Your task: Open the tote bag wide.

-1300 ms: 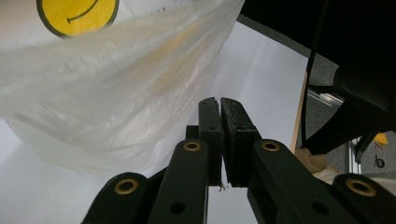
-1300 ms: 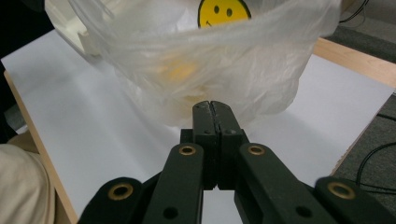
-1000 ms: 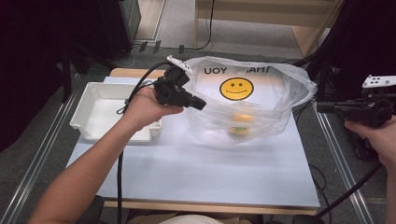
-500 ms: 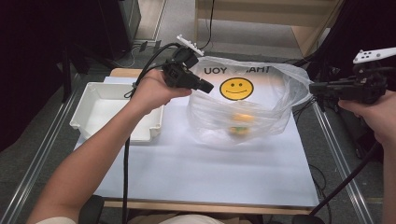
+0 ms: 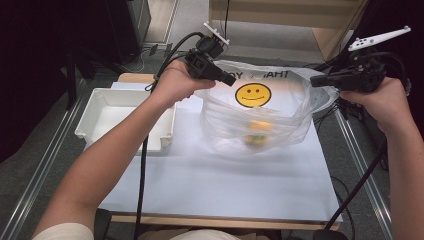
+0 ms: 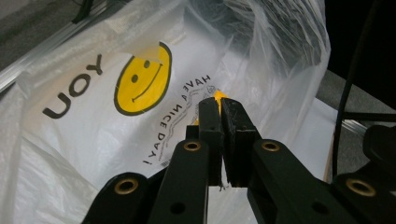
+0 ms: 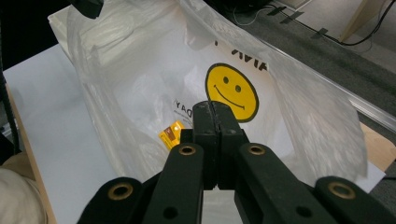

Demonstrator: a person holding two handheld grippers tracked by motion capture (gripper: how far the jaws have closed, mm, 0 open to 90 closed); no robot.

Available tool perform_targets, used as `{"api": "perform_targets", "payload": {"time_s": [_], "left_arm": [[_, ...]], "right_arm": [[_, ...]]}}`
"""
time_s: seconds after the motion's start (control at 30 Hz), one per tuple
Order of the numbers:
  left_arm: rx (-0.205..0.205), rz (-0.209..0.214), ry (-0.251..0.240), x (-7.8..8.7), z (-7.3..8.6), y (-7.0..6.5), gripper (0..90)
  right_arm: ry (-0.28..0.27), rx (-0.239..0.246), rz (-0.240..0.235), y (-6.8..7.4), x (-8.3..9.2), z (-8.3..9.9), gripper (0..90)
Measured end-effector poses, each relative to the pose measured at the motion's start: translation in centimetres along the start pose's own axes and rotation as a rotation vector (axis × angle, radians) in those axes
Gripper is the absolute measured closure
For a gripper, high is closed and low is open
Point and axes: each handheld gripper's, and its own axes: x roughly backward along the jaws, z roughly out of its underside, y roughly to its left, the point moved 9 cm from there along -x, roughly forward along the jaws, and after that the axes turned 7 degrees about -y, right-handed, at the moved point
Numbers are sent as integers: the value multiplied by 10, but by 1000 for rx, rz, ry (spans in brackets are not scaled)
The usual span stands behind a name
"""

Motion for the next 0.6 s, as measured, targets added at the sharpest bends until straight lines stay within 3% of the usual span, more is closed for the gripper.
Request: {"api": "perform_targets", "payload": {"time_s": [0.3,0.47,0.6], "left_arm": [[5,-52,8,-16,-18,17,879],[55,-76,20,-35,-25,33,879],[87,-91,65,-51,-20,43,880]], "right_arm": [[33,34,-24,10,-33,-22,900],[61,29,-35,10,-57,-31,900],[92,21,-37,5,-77,-30,900]]}}
